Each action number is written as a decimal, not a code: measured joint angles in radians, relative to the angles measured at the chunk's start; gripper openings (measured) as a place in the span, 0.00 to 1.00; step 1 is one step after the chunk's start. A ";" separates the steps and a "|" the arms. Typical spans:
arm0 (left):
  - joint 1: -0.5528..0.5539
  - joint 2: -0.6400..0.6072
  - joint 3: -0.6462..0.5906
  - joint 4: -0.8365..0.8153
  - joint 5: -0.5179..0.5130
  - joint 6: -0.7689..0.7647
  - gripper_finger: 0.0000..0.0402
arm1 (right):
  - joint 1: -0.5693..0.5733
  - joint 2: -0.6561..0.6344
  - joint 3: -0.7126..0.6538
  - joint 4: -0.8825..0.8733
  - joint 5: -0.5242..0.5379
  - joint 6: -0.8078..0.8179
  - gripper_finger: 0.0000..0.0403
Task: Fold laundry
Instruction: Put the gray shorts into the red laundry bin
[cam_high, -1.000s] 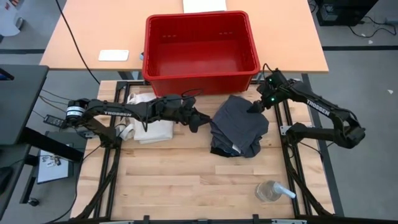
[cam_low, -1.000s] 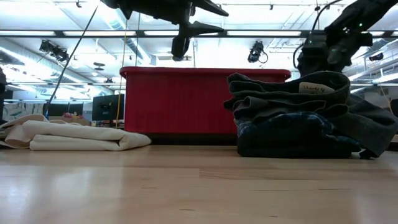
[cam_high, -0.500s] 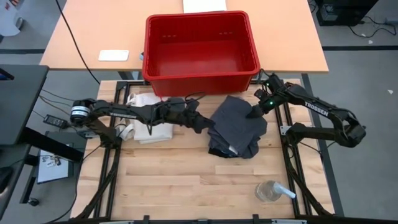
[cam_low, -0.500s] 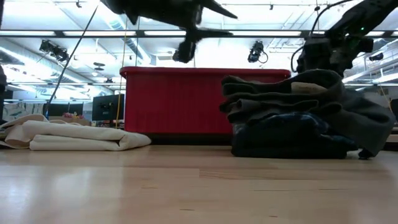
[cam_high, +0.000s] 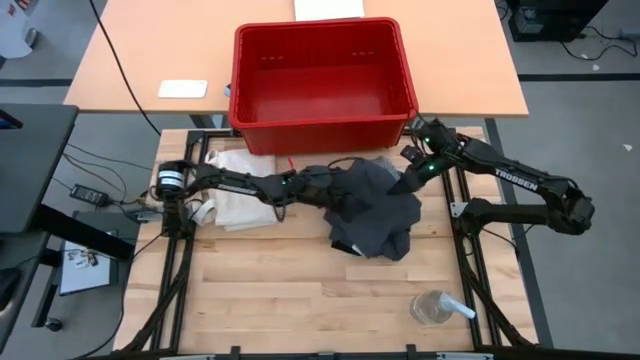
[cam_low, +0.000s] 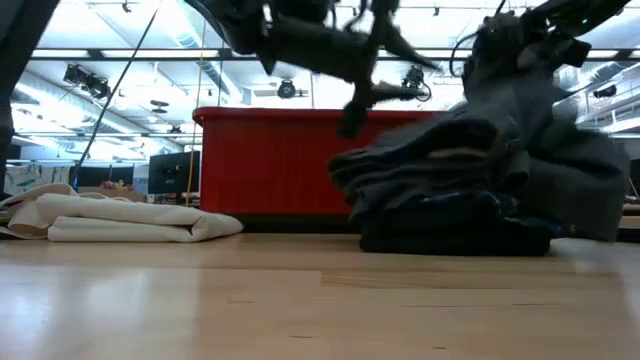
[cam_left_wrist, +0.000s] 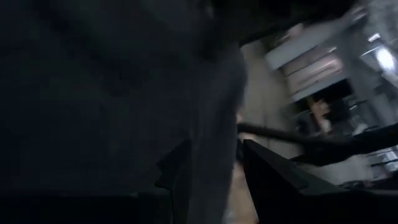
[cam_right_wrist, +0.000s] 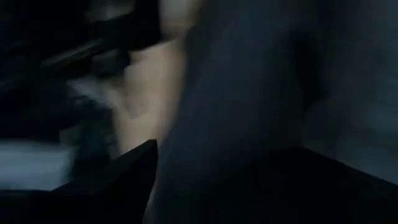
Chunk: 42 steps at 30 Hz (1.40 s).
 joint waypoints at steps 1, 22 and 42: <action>0.002 0.022 0.011 -0.013 0.002 0.006 0.36 | 0.013 0.012 -0.002 -0.020 0.060 0.006 0.83; 0.050 0.085 0.038 -0.120 -0.034 0.098 0.36 | 0.202 0.160 -0.002 0.037 0.194 0.064 0.72; 0.074 -0.144 0.038 -0.119 0.012 0.177 0.36 | 0.170 -0.062 -0.003 0.095 0.006 0.205 0.09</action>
